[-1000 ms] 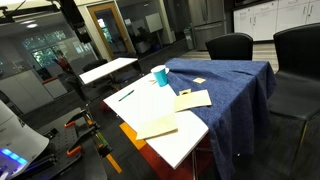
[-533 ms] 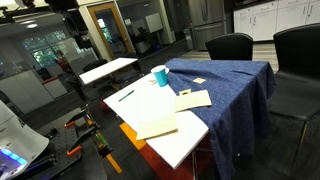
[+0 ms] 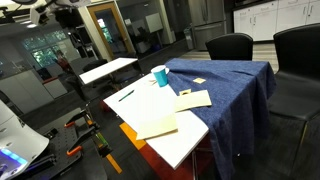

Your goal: Put the green pen in the blue cup

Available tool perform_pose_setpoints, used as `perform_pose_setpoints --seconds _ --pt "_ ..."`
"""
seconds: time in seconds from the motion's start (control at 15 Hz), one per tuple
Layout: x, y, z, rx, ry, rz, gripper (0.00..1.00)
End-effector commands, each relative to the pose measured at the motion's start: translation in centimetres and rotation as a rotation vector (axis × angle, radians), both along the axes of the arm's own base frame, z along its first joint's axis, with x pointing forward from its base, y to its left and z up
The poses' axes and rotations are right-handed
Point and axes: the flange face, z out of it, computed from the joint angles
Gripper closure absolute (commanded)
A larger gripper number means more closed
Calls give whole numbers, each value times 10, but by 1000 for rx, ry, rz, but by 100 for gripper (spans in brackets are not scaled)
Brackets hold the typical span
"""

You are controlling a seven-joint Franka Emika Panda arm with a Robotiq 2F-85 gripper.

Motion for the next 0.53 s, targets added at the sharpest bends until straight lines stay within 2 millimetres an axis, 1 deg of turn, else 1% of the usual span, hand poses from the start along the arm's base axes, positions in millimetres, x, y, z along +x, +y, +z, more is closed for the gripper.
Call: perform_pose_setpoints --seconds 0.0,0.47 --pt "8 31 -23 2 1 -17 0" --pt "21 80 -73 -1 -5 -12 0"
